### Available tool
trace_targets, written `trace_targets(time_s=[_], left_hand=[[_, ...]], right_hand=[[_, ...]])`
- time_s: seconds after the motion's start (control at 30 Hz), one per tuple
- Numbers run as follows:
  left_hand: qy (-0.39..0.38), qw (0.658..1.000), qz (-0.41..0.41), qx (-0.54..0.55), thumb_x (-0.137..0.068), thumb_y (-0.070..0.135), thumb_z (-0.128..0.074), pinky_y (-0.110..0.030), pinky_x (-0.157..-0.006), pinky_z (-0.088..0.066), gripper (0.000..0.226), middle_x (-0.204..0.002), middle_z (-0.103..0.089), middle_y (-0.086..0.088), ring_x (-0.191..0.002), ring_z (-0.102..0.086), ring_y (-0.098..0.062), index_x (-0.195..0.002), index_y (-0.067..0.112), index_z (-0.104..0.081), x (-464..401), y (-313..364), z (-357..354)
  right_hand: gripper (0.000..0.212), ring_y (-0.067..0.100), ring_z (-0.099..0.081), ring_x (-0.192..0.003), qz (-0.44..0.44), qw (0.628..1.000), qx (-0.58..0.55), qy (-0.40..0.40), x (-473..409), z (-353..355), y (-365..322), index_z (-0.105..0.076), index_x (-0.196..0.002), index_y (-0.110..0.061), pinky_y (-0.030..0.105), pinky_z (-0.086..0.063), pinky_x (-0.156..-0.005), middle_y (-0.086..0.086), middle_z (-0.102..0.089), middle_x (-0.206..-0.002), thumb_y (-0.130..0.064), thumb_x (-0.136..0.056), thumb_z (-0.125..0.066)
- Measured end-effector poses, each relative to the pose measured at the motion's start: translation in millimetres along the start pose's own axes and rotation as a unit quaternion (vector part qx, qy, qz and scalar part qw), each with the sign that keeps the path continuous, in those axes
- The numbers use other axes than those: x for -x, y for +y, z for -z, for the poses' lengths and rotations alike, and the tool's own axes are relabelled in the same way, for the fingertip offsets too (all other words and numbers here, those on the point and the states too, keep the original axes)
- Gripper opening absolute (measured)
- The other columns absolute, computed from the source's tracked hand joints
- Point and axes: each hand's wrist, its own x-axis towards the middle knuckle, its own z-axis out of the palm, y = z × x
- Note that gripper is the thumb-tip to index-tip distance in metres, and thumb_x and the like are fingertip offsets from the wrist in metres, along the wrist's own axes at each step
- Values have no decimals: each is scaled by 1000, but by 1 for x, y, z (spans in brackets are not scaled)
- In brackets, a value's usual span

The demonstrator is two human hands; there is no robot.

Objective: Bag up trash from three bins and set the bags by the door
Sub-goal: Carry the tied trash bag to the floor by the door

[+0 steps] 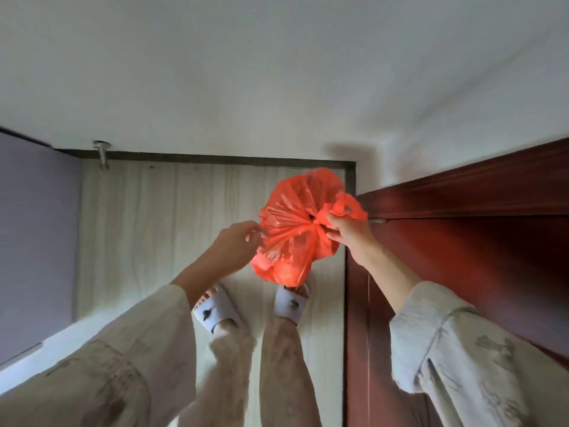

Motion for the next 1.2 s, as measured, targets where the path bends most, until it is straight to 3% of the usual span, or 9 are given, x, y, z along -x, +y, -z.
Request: trace_targets(time_s=[0.1,0.23,0.33,0.47,0.57,0.7,0.83,1.0,1.2], left_hand=[[6,1000,-2,7,-88,6,-41,-26,-65,-42,24,-79,-64,-4,-75,-59,-22,-91,18,-62,-41,-19,-18],[4,1000,14,11,-90,9,-40,-21,-65,-42,22,-78,-63,-1,-74,-61,-21,-88,22,-58,-74,-47,-38],[-8,1000,27,11,-91,10,-39,-21,-65,-43,22,-77,-62,3,-74,-61,-18,-90,22,-58,-87,-68,-47],[-18,999,44,4,-92,13,-39,-19,-64,-44,22,-79,-63,5,-74,-61,-14,-93,22,-59,-92,-87,-51],[-24,998,56,1,-93,14,-38,-17,-63,-43,23,-83,-63,3,-77,-61,-15,-97,20,-60,-85,-88,-45],[-20,997,77,11,-93,14,-36,-19,-64,-43,26,-86,-64,2,-82,-61,-17,-101,17,-60,-58,-74,-28],[-15,993,108,37,-92,12,-37,-24,-65,-46,26,-90,-66,-4,-87,-63,-24,-104,11,-61,-3,-52,-11],[19,988,116,95,-92,12,-40,-32,-79,-48,24,-91,-69,-9,-76,-60,-21,-103,10,-62,86,-16,15],[124,959,103,232,-91,11,-44,-27,-70,-49,18,-78,-63,-4,-58,-60,-8,-97,13,-61,204,-5,60]], right_hand=[[34,19,-63,-89,-22,998,-59,7,-58,-3,12,-50,-126,-4,34,-47,-92,8,-60,-103,-6,-92,-52],[38,27,-59,-108,-22,996,-81,43,-111,-2,26,-49,-128,-4,35,-50,-88,8,-57,-106,-8,-91,-55],[23,27,-57,-115,-27,991,-114,63,-138,0,33,-50,-112,-24,39,-51,-92,9,-55,-114,-14,-92,-54],[48,23,-60,-111,-48,986,-144,75,-159,6,46,-37,-138,-22,33,-53,-73,14,-53,-132,-25,-92,-51],[37,25,-59,-112,-71,983,-149,76,-149,5,49,-44,-127,-14,37,-53,-88,19,-51,-135,-26,-93,-51],[35,24,-57,-111,-85,984,-148,46,-109,5,39,-48,-127,-7,39,-50,-95,18,-52,-133,-19,-94,-48],[34,21,-52,-102,-83,990,-108,18,-38,4,16,-47,-129,-4,38,-48,-96,11,-57,-106,-14,-97,-43],[38,34,-52,-123,-92,992,36,-76,78,-9,-12,-48,-129,2,41,-42,-102,24,-52,-133,-18,-96,-45],[19,16,-62,-78,-38,962,169,-211,214,-42,-44,-58,-106,-11,26,-47,-72,3,-64,-86,-20,-94,-47]])
